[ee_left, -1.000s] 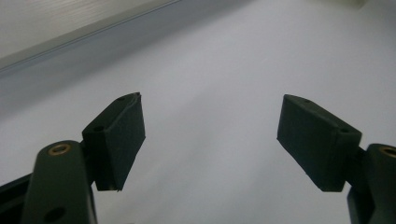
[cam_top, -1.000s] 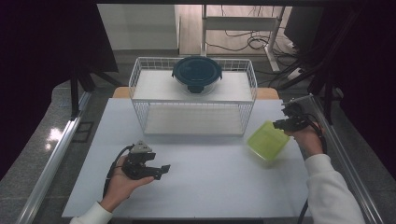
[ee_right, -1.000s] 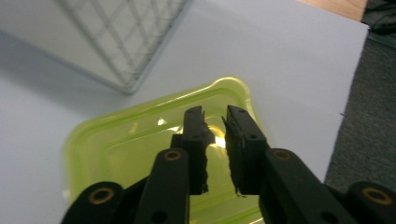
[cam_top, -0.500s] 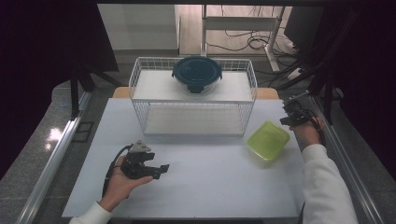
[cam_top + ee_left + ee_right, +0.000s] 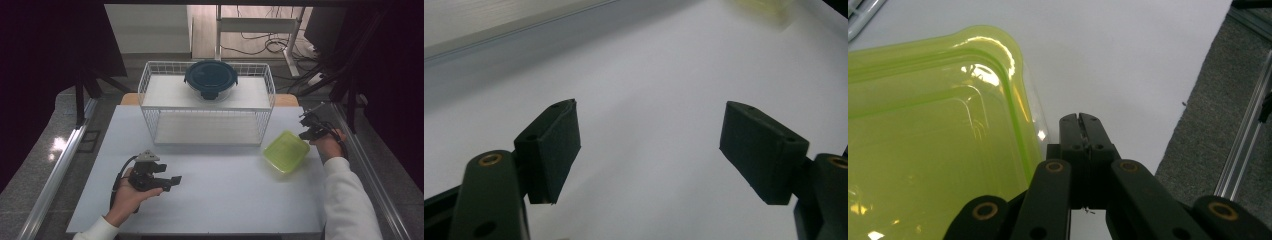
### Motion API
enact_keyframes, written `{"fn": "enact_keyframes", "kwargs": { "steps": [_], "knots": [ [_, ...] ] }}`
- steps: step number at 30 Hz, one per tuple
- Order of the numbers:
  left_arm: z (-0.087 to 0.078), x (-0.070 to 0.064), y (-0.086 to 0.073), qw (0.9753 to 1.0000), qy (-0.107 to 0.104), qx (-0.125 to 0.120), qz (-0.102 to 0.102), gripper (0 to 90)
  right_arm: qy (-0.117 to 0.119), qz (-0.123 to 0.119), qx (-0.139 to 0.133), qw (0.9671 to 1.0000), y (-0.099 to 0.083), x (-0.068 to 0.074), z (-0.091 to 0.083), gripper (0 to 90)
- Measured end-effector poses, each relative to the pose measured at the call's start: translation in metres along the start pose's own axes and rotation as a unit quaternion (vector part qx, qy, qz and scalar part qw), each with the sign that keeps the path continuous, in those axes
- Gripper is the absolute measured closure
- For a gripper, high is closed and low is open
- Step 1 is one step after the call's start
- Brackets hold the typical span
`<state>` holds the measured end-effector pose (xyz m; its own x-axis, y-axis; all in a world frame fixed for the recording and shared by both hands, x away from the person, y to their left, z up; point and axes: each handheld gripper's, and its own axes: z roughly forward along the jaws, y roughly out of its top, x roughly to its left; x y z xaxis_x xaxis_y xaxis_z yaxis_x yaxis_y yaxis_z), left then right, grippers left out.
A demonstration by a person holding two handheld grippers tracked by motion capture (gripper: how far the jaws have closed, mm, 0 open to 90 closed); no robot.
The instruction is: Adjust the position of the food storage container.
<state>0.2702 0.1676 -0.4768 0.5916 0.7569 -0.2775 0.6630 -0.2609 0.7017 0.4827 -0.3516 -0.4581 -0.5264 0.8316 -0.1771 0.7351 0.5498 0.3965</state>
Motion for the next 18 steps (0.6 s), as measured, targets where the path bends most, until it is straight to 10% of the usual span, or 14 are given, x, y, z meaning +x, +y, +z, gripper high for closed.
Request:
{"fn": "enact_keyframes", "kwargs": {
  "steps": [18],
  "knots": [
    [0.001,-0.001,0.0,1.0,-0.006,0.006,0.0,23.9,0.057,-0.043,-0.009,0.9974,-0.015,0.049,-0.012,89.0]
  ]
}}
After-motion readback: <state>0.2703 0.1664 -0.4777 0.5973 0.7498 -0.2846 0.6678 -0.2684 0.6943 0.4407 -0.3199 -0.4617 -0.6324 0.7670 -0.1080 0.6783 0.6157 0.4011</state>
